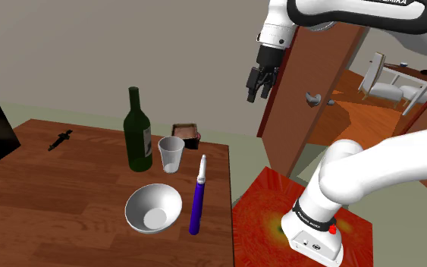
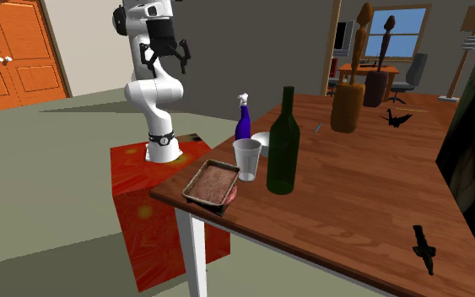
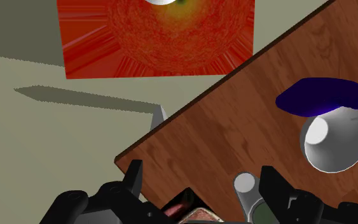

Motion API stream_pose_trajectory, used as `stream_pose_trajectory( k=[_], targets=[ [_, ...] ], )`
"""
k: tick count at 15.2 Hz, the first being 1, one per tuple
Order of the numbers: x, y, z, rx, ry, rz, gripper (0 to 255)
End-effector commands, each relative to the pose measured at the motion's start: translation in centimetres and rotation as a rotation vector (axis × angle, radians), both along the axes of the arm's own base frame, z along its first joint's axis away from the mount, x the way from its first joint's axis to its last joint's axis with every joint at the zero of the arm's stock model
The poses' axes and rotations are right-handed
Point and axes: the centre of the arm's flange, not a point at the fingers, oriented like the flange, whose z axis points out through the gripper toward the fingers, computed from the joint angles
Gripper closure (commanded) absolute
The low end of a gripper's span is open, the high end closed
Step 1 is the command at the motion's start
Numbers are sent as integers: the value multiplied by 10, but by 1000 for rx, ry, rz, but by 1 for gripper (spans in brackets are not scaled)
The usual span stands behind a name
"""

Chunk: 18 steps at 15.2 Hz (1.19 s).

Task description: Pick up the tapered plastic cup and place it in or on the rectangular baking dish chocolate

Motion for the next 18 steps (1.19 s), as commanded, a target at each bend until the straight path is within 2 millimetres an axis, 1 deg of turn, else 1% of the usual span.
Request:
stream_pose_trajectory(
  k=[1,18],
  targets=[
    [0,0,0,0,0,0,0],
    [153,93,-138,16,25,2,0]
  ],
)
